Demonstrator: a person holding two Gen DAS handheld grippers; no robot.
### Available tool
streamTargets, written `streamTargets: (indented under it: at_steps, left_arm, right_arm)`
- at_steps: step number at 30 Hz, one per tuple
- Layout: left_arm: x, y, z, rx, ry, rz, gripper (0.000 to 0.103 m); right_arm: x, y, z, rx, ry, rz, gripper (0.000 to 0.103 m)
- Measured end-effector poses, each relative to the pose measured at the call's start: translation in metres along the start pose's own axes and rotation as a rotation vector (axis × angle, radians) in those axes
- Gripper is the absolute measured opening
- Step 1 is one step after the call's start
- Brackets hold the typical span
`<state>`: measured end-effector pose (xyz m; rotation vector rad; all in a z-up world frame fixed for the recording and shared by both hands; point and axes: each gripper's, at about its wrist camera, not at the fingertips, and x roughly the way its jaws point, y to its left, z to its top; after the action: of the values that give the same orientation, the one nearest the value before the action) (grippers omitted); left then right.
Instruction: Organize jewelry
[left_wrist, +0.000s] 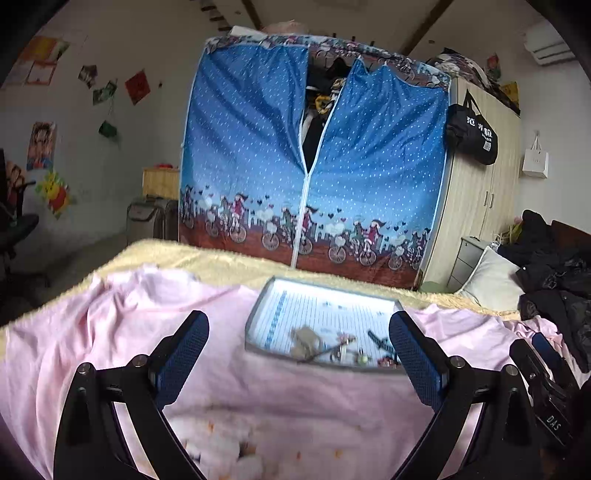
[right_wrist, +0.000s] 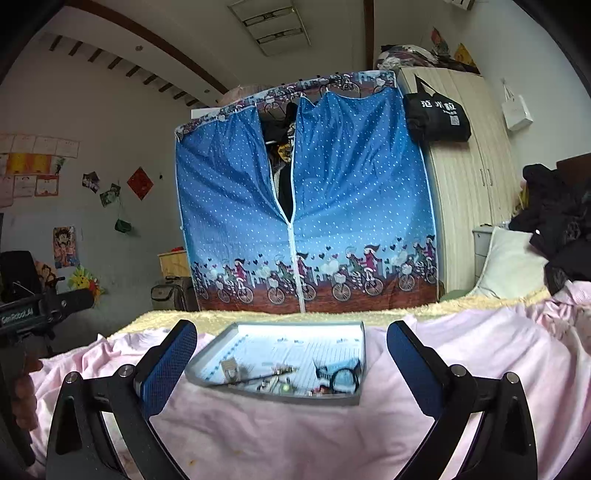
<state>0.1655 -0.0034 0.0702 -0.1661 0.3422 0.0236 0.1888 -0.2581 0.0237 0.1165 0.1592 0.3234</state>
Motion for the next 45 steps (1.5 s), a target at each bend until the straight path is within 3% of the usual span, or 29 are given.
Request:
streamTargets:
  at_steps: [14, 17, 22, 25, 32, 37, 45]
  left_arm:
    - [-0.063, 0.022, -0.051, -0.04, 0.062, 0.019, 0.096]
    - [-0.08, 0.023, -0.067, -0.015, 0.081, 0.059, 0.096]
    - [-0.098, 0.026, -0.091, 0.02, 0.12, 0.062, 0.096]
    - [-0.11, 0.021, -0.097, 0.06, 0.085, 0.031, 0.096]
    - [-0.123, 0.023, -0.107, 0.077, -0.023, -0.052, 0.096]
    - [-0.118, 0.031, -0.109, 0.037, 0.012, -0.056, 0.096]
    - [-0.129, 0.036, -0.11, 0.016, -0.016, -0.063, 0.096]
  right_arm:
    - [-0.068, 0.041, -0.033, -0.029, 0.007, -0.029, 0.103]
    - [-0.079, 0.047, -0.042, -0.004, 0.039, -0.018, 0.103]
    - [-0.098, 0.061, -0.05, -0.025, 0.045, -0.074, 0.103]
    - [-0.108, 0.069, -0.052, -0.059, 0.028, -0.154, 0.103]
    - [-0.129, 0.075, -0.057, -0.055, 0.001, -0.24, 0.103]
    - [-0.13, 0.083, -0.06, -0.088, 0.02, -0.223, 0.103]
    - [-0.134, 0.093, -0.065, -0.13, 0.025, -0.205, 0.103]
